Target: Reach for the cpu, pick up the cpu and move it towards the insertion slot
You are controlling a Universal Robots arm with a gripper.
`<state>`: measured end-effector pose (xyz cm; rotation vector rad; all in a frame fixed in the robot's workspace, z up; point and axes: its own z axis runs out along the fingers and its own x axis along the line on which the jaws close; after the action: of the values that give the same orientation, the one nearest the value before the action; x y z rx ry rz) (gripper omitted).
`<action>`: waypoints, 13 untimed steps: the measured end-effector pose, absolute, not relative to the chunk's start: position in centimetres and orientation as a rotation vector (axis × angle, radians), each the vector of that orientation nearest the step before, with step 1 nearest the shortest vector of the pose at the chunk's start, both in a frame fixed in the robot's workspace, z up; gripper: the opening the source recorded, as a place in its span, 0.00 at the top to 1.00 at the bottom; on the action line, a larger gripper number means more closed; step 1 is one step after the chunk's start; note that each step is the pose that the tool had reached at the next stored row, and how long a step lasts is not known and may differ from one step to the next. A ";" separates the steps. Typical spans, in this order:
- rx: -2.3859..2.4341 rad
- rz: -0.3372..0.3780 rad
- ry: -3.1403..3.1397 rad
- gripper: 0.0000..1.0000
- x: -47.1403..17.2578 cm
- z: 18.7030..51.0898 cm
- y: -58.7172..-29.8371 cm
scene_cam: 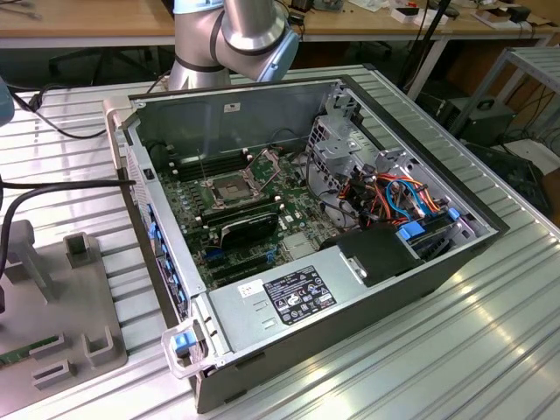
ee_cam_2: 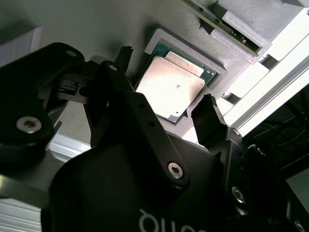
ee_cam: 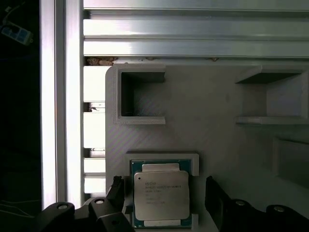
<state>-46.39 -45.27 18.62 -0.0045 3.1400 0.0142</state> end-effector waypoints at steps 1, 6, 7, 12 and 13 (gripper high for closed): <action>-0.004 0.014 3.140 0.23 -46.4 18.6 -45.3; -0.004 0.014 3.140 0.23 -46.2 18.6 -45.3; -0.004 0.014 3.140 0.23 -46.2 18.6 -45.3; -0.004 0.011 3.140 0.23 -46.1 18.6 -45.3; -0.004 0.011 3.140 0.23 -46.1 18.6 -45.3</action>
<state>-46.07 -45.27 18.57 -0.0045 3.1400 0.0111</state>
